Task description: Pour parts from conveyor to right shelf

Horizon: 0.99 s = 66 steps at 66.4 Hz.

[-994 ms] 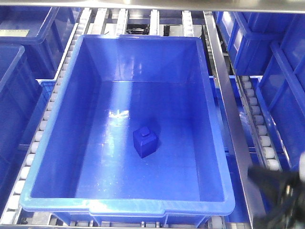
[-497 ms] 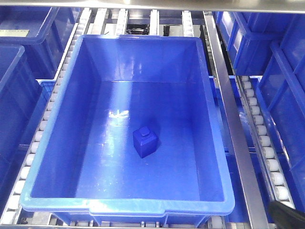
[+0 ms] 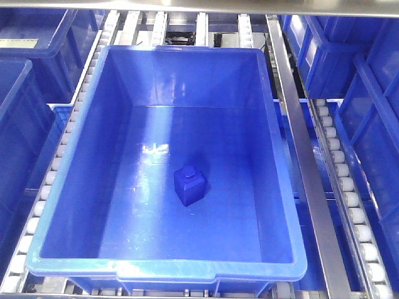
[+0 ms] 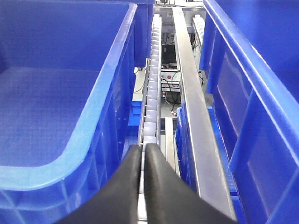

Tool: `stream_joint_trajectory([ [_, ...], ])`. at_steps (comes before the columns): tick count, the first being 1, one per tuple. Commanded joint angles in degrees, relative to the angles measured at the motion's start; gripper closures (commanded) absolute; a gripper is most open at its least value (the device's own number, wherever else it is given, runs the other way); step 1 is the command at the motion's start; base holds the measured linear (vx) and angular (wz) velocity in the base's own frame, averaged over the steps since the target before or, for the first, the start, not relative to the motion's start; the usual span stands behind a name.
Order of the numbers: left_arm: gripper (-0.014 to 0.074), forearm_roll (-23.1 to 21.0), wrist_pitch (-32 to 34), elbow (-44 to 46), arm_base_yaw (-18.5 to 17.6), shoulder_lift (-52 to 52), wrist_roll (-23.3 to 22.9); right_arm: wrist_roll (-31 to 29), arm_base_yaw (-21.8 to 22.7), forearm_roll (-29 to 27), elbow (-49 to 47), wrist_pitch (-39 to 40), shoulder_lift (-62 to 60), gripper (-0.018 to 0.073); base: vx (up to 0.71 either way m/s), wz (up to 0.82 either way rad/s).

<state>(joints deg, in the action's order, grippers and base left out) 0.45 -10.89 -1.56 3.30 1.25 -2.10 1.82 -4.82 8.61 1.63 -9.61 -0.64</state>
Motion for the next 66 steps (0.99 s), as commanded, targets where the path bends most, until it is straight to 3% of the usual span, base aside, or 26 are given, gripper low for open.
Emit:
stream_joint_trajectory([
  [1, 0.0603, -0.45, 4.07, 1.1, -0.08, 0.77, -0.49, -0.02, 0.41, 11.1, 0.5, 7.13, -0.77, 0.0564, 0.0, 0.0],
  [7, 0.0603, -0.45, 4.07, 1.1, -0.08, 0.77, -0.49, -0.02, 0.41, 13.23, 0.5, 7.24, -0.77, 0.0564, 0.0, 0.0],
  [15, 0.0603, -0.45, 4.07, 1.1, -0.08, 0.77, -0.49, -0.02, 0.41, 3.01, 0.5, 6.54, -0.77, 0.0564, 0.0, 0.0],
  [19, 0.0603, -0.45, 4.07, 1.1, -0.08, 0.77, -0.49, -0.02, 0.41, 0.45, 0.5, 5.41, -0.77, 0.0564, 0.0, 0.0],
  [37, 0.0603, -0.45, 4.07, 1.1, -0.08, 0.77, -0.49, -0.02, 0.63, 0.48, 0.5, 4.44, -0.71, 0.0564, 0.0, 0.0],
  [49, 0.0603, -0.45, 4.07, 1.1, -0.08, 0.77, -0.49, -0.02, 5.62, -0.8, 0.5, 7.54, -0.71, 0.0564, 0.0, 0.0],
  [66, 0.0603, -0.45, 4.07, 1.1, -0.08, 0.77, -0.49, -0.02, 6.28, -1.23, 0.5, 4.42, -0.71, 0.0564, 0.0, 0.0],
])
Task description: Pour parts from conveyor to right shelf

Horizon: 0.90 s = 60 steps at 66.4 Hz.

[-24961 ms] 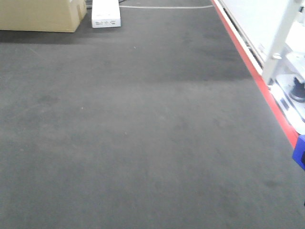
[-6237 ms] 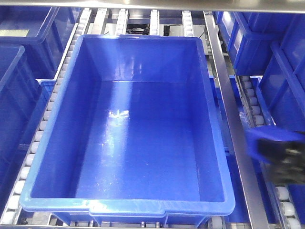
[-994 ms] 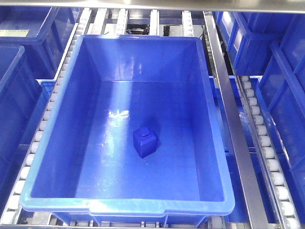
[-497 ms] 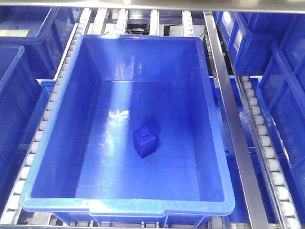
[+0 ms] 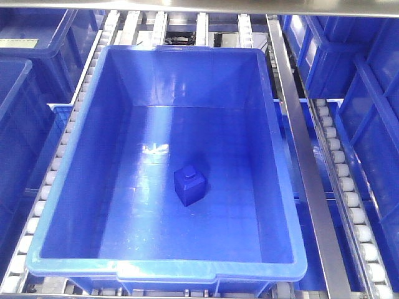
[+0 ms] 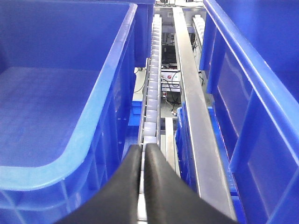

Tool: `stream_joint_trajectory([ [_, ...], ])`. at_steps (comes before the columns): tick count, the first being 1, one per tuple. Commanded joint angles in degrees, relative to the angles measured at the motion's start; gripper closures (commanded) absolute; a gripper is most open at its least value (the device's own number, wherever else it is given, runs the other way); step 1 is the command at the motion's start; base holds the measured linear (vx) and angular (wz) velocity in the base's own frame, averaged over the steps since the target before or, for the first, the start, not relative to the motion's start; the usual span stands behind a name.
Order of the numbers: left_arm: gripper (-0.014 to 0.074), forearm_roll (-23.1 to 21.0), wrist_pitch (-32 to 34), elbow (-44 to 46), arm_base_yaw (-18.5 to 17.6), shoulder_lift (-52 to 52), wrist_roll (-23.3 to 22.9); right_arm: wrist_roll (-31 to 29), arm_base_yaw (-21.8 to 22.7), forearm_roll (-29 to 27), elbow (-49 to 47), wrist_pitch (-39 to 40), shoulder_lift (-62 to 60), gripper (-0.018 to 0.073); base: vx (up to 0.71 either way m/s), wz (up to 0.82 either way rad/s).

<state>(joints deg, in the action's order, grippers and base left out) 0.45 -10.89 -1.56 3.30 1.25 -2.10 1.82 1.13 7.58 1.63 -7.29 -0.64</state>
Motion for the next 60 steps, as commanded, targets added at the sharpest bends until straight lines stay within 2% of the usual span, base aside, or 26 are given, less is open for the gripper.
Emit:
stream_joint_trajectory([
  [1, 0.0603, -0.45, 4.07, 1.1, -0.08, 0.77, -0.49, -0.02, 0.33, -0.35, 0.5, 1.72, -0.71, 0.0564, 0.0, 0.0],
  [9, 0.0603, -0.45, 4.07, 1.1, -0.08, 0.77, -0.49, -0.02, 0.33, -2.17, 0.5, 0.49, -0.71, 0.0564, 0.0, 0.0],
  [60, 0.0603, -0.45, 4.07, 1.1, -0.08, 0.77, -0.49, -0.02, 0.27, -1.21, 0.5, 0.49, -0.71, 0.0564, 0.0, 0.0],
])
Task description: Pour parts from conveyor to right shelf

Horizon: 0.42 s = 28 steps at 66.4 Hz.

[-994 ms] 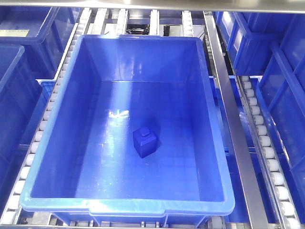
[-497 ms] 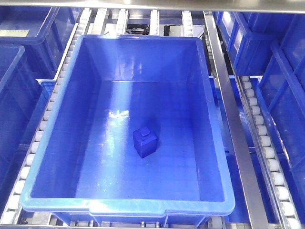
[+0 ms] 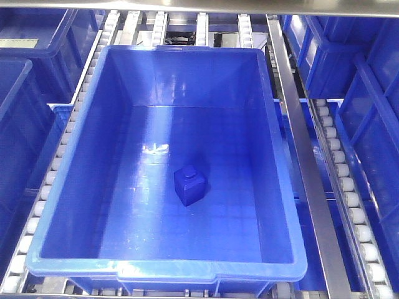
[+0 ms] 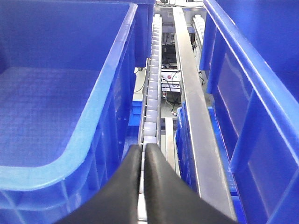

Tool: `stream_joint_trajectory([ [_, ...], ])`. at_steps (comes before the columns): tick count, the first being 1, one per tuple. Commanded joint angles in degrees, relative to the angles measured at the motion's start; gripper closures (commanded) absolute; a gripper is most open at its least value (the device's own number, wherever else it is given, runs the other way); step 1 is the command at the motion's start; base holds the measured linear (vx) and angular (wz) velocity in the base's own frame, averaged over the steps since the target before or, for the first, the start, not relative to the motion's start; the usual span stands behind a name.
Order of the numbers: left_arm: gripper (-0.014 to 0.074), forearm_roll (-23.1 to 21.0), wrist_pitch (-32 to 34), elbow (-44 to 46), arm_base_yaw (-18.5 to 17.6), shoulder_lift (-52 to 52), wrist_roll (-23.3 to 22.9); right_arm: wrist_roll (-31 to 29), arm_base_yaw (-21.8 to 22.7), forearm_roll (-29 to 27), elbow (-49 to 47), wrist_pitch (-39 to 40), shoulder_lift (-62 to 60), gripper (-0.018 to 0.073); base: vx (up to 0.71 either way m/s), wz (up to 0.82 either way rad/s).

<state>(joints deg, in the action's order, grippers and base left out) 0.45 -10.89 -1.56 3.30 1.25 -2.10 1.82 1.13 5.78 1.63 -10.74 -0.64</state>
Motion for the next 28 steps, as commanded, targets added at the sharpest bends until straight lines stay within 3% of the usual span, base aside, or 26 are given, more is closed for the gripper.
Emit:
stream_joint_trajectory([
  [1, 0.0603, -0.45, 4.07, 1.1, -0.08, 0.77, -0.49, -0.02, 0.27, 0.59, 0.5, 3.94, -0.71, 0.0564, 0.0, 0.0],
  [28, 0.0603, -0.45, 4.07, 1.1, -0.08, 0.77, -0.49, -0.02, 0.27, 0.58, 0.5, 3.75, -0.71, 0.0564, 0.0, 0.0],
])
